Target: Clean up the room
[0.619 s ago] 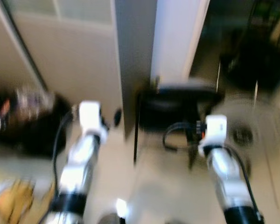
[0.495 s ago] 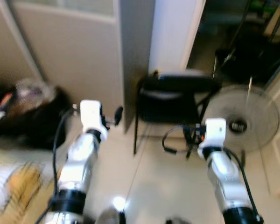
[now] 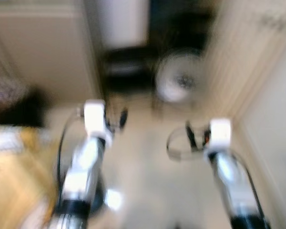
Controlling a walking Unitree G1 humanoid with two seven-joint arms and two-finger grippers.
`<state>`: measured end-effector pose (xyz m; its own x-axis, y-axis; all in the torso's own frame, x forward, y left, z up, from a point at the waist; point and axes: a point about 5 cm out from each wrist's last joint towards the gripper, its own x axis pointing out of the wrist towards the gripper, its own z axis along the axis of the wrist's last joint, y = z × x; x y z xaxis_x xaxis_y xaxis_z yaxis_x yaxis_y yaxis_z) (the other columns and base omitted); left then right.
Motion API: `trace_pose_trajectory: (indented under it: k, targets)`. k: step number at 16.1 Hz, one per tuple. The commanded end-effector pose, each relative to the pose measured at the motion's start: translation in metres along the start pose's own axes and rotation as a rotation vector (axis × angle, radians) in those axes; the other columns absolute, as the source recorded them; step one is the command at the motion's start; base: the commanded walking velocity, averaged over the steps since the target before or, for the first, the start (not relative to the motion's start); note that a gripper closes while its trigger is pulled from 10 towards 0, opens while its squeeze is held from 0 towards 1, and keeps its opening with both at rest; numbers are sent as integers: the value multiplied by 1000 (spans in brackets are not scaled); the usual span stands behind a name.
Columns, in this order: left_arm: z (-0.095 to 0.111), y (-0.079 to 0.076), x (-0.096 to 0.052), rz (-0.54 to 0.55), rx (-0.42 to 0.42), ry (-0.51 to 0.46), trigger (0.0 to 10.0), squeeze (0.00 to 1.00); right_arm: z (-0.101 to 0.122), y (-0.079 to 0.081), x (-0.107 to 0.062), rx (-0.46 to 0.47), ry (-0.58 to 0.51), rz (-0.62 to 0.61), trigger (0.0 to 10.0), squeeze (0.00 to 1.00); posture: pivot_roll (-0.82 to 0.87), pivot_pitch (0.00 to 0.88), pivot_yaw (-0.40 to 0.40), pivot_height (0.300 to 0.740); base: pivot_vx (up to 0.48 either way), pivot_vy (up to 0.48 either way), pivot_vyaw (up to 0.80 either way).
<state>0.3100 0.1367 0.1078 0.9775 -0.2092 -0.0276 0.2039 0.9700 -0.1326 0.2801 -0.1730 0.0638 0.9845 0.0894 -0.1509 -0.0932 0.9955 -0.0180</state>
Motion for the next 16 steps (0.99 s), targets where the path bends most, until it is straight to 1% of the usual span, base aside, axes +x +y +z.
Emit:
trace_pose_trajectory:
  k: [1, 3, 4, 5, 6, 7, 8, 10, 11, 13, 14, 15, 16]
  targets:
    - [-4, 6, -4, 23, 12, 17, 10000, 0, 8, 4, 4, 11, -27, 22, 10000, 0, -66, 0, 4, 736, 0, 0, 738]
    - [-4, 19, -11, 66, 47, -7, 10000, 0, 6, 1, 5, 31, -24, 18, 10000, 0, -49, 0, -16, 736, 0, 0, 716]
    - [-10, 28, -15, 107, 38, 19, 10000, 0, 9, -3, 7, 39, -30, 11, 10000, 0, -43, 0, -23, 736, 0, 0, 688]
    - [-9, 27, -13, 141, 16, 13, 10000, 0, 13, -5, 11, 28, -41, 25, 10000, 0, -36, 0, -25, 736, 0, 0, 663]
    - [-11, 25, -14, 141, 32, 21, 10000, 0, 14, -5, 12, 31, -45, 24, 10000, 0, -34, 0, -25, 736, 0, 0, 663]
    - [-13, 27, -15, 157, 50, 25, 10000, 0, 12, -2, 14, 46, -39, 34, 10000, 0, -24, 0, -34, 736, 0, 0, 663]
    - [-12, 29, -13, 175, 63, 13, 10000, 0, 11, 0, 16, 90, -39, 46, 10000, 0, -18, 0, -41, 736, 0, 0, 663]
    - [-6, 27, -6, 189, 36, -15, 10000, 0, 15, -2, 22, 87, -45, 58, 10000, 0, -4, 0, -49, 736, 0, 0, 659]
    - [-5, 29, -6, 188, 78, -18, 10000, 0, 16, -3, 24, 84, -54, 46, 10000, 0, -1, 0, -45, 736, 0, 0, 656]
    - [-6, 36, -11, 213, 83, -9, 10000, 0, 14, -10, 19, 61, -78, -16, 10000, 0, -2, 0, -37, 736, 0, 0, 656]
    - [-7, 36, -16, 201, 80, 0, 10000, 0, 12, -14, 14, 81, -93, -60, 10000, 12, -6, 0, -31, 736, 0, 0, 656]
    - [-9, 32, -23, 115, 121, 36, 10000, 0, 6, -17, 1, 112, -97, -77, 10000, 86, -1, 0, -24, 736, 0, 0, 656]
    - [-6, 33, -28, 85, 161, 57, 10000, 0, -5, -16, -14, 68, -72, -33, 10000, 114, 1, 0, -23, 736, 0, 0, 656]
